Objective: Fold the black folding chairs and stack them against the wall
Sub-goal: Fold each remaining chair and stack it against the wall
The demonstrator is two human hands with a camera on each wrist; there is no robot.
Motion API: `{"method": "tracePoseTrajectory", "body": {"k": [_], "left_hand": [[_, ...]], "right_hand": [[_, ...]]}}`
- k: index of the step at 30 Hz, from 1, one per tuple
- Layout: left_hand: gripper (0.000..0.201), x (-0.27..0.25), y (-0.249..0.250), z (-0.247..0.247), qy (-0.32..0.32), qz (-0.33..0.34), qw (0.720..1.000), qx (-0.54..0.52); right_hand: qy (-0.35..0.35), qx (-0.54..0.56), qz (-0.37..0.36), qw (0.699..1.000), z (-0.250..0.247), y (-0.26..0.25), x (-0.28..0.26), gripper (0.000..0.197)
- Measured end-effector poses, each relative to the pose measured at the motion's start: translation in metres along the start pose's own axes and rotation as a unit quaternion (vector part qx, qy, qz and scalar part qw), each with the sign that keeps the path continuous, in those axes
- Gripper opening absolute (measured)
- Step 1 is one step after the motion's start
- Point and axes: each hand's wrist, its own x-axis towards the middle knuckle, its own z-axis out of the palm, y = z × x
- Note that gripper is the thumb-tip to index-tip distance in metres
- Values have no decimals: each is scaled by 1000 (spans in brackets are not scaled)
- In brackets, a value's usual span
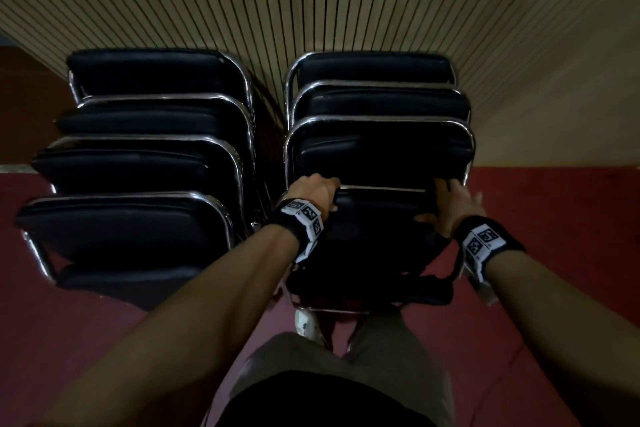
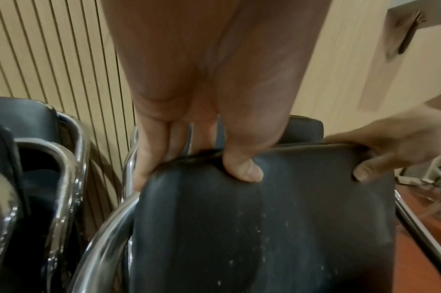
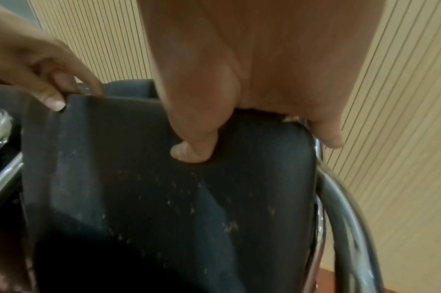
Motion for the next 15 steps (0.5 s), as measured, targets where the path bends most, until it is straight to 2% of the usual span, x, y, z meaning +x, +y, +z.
{"method": "tracePoseTrajectory", "body": {"k": [4, 8, 15], "left_hand": [[33, -4, -1, 12, 4, 10, 999, 37], [35, -7, -3, 23, -2, -1, 999, 37], [46, -22, -6, 38, 0, -5, 1000, 9]], "right_hand": [[-24, 0, 18, 1000, 2, -4, -8, 91], [3, 19, 15, 1000, 7, -5, -15, 87], [35, 45, 33, 998, 16, -5, -35, 95]]}}
